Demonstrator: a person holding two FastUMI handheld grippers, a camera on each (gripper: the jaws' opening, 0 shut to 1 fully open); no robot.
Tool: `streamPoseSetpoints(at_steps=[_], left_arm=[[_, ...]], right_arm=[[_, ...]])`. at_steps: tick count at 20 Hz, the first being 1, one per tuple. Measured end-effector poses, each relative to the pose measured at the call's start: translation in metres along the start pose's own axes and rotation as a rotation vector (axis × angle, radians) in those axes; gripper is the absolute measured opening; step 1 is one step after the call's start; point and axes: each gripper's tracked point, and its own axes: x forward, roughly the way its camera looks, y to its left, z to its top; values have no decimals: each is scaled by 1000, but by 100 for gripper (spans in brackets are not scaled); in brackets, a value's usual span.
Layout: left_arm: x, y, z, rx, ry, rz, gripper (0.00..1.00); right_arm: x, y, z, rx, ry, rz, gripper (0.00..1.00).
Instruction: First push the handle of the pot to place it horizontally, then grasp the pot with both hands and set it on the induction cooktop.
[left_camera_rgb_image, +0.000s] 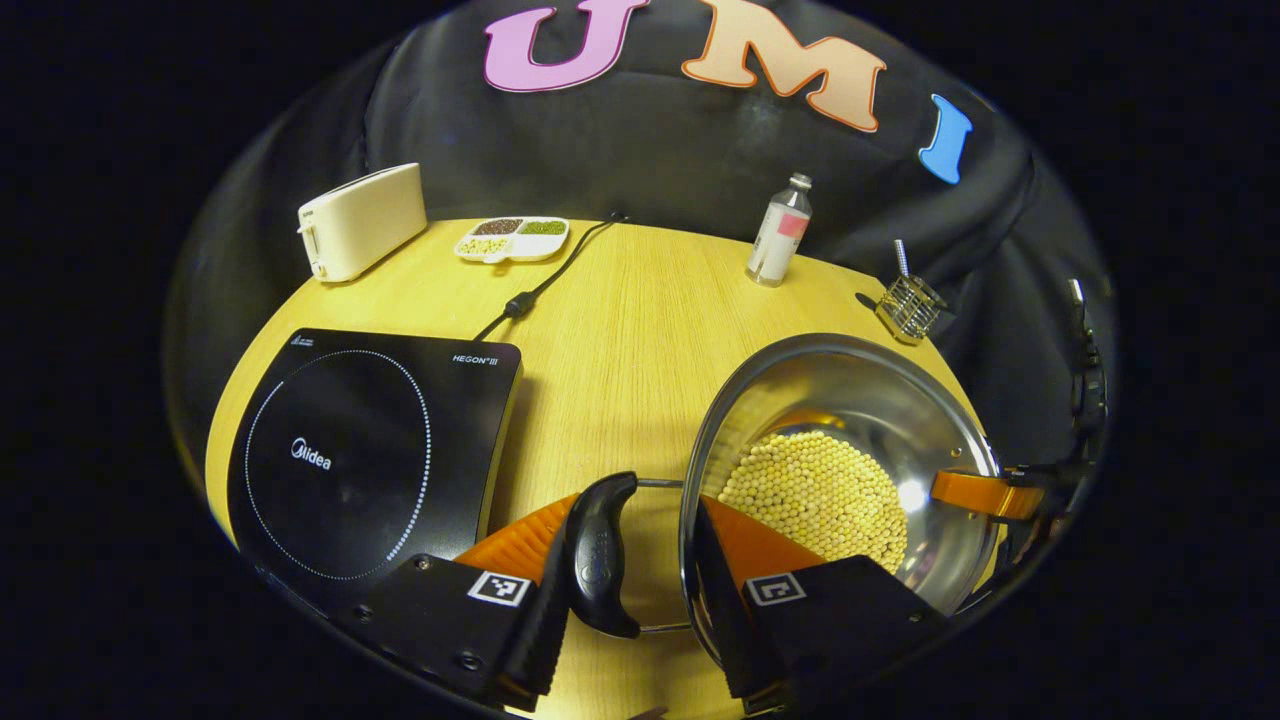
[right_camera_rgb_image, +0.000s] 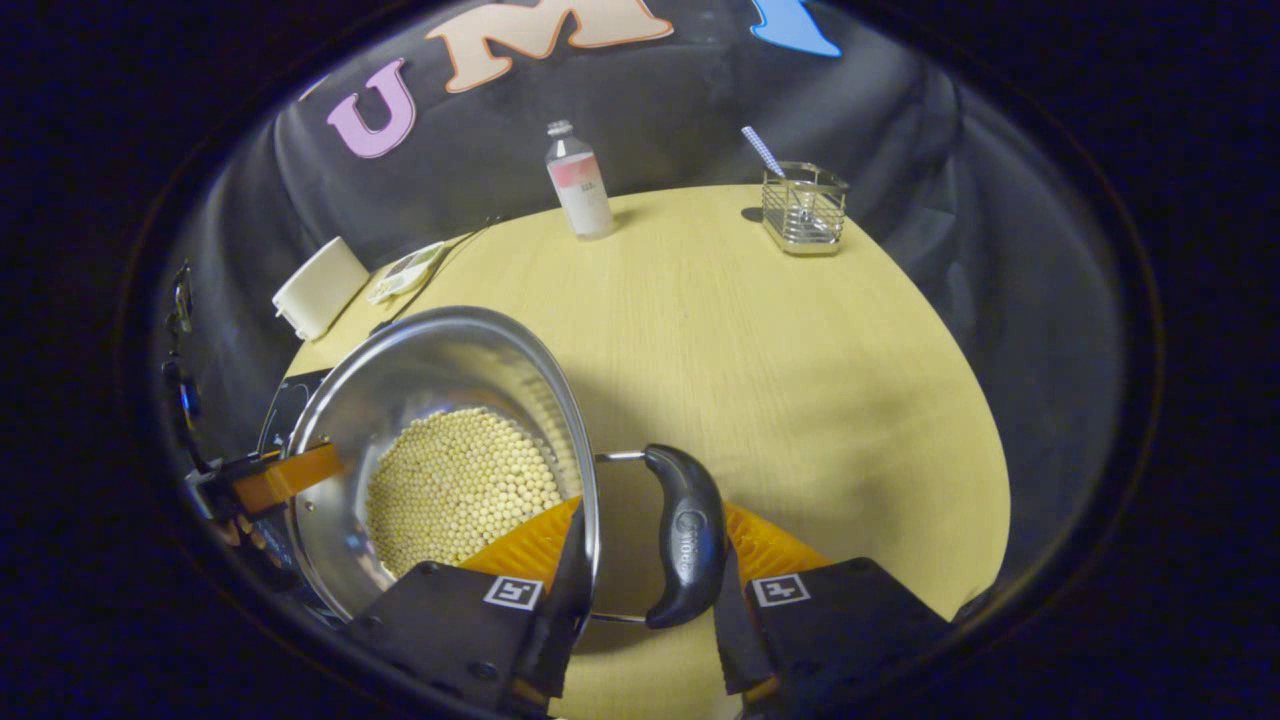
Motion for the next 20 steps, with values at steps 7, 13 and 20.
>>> streamPoseSetpoints(at_steps=[7,13,20], left_arm=[[-27,-3,3,-37,-30,12,64],[-36,15,0,-52,2,-28,66],[-45,54,28,21,5,-95,64]], right_arm=[[-24,4,14,-27,-34,24,56],[-39,23,12,-14,-64,-6,61],[-60,68,5,70,-97,-61,61]])
